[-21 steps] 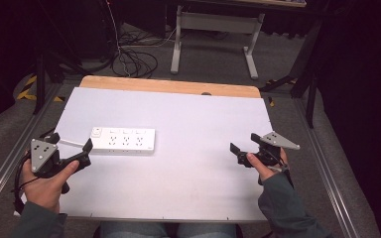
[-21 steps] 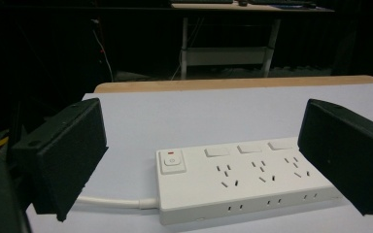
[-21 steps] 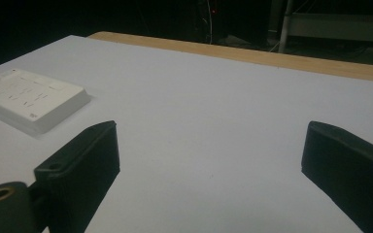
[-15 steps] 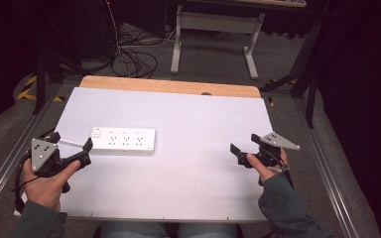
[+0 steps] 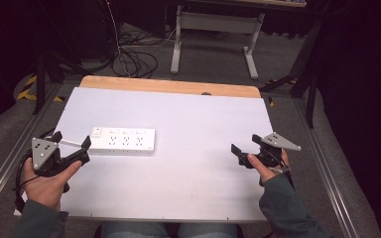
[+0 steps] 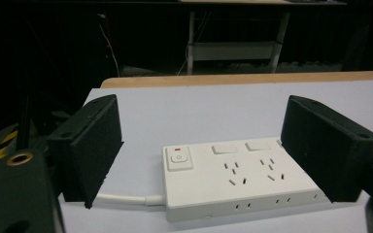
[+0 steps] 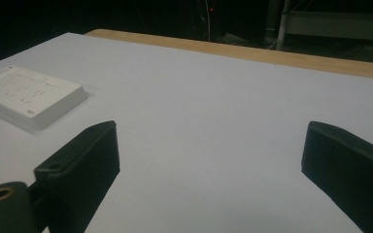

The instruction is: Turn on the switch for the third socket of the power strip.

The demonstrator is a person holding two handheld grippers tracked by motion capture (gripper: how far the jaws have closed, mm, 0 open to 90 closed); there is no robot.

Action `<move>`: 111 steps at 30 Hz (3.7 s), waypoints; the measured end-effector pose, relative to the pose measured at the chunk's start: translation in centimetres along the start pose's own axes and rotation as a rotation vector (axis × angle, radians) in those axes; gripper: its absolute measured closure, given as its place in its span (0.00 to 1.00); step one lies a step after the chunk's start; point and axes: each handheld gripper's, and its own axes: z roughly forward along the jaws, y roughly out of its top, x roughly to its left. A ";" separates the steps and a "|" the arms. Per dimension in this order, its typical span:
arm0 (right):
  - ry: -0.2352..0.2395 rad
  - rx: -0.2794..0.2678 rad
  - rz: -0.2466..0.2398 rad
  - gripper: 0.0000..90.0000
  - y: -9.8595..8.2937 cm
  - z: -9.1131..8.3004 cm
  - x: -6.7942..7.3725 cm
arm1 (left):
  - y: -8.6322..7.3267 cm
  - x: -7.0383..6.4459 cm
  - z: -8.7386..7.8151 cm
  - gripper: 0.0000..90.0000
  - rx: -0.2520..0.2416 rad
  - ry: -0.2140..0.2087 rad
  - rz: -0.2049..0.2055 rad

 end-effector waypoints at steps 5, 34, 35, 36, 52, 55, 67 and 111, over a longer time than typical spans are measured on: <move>-0.001 0.002 0.001 0.08 0.0 0.0 0.0 | 0.0 0.1 0.0 0.30 0.005 0.011 0.004; -0.003 0.002 0.001 0.08 -0.1 -0.2 0.0 | 0.0 0.6 1.1 1.00 0.061 -0.048 0.009; -0.003 0.002 0.002 0.08 -0.1 -0.2 0.0 | 0.0 0.6 1.1 1.00 0.061 -0.048 0.009; -0.004 0.002 0.001 0.08 -0.1 -0.2 -0.1 | 0.0 0.6 1.3 1.00 0.063 -0.049 0.010; -0.009 0.003 0.001 0.08 -0.2 -0.4 -0.2 | 0.3 -0.5 3.3 1.00 0.110 -0.081 0.042; -0.009 0.003 0.001 0.08 -0.2 -0.4 -0.1 | 0.3 -0.8 3.8 1.00 0.119 -0.087 0.052; -0.007 0.004 0.004 0.08 -0.3 -0.5 -0.2 | 0.7 -2.1 5.9 1.00 0.142 -0.126 0.094; -0.003 0.015 -0.011 0.08 -0.5 -0.6 0.0 | 0.0 -8.0 13.3 1.00 0.293 -0.250 0.254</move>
